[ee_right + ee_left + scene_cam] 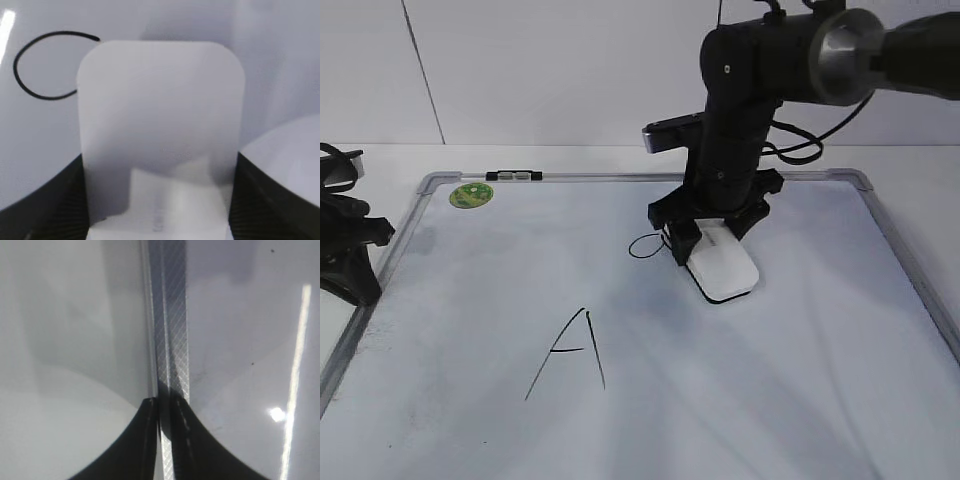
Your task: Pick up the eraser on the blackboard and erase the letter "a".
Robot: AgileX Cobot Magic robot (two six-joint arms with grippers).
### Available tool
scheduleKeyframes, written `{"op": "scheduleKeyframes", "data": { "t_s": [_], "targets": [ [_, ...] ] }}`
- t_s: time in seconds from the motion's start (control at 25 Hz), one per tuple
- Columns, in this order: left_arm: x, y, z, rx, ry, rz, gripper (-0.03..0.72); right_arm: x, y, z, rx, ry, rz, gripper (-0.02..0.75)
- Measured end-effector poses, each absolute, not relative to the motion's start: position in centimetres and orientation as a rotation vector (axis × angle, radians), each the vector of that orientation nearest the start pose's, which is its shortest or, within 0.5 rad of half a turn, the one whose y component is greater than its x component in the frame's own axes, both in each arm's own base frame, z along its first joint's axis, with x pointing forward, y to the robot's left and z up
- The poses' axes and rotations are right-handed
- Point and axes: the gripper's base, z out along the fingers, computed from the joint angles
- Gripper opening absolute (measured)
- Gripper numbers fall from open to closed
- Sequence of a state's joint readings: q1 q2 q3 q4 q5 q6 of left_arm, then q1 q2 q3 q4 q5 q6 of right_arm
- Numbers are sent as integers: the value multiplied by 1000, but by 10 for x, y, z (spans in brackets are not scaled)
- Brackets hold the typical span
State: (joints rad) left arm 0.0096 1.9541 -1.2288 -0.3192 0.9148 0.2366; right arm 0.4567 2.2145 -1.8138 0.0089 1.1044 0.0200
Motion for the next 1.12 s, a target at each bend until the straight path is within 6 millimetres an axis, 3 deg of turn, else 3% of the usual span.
{"op": "scheduleKeyframes", "data": {
  "t_s": [0.48, 0.84, 1.0, 1.12],
  "targets": [
    [360, -19, 151, 51, 3068, -386, 54, 427, 229, 171, -713, 2916, 28, 559],
    [360, -19, 151, 49, 3068, -389, 54, 391, 297, 168, -997, 2784, 3, 559],
    [360, -19, 151, 49, 3068, -389, 54, 389, 300, 169, -979, 2766, -68, 559],
    [360, -20, 150, 47, 3070, -392, 54, 395, 292, 169, -900, 2793, -84, 559]
  ]
}}
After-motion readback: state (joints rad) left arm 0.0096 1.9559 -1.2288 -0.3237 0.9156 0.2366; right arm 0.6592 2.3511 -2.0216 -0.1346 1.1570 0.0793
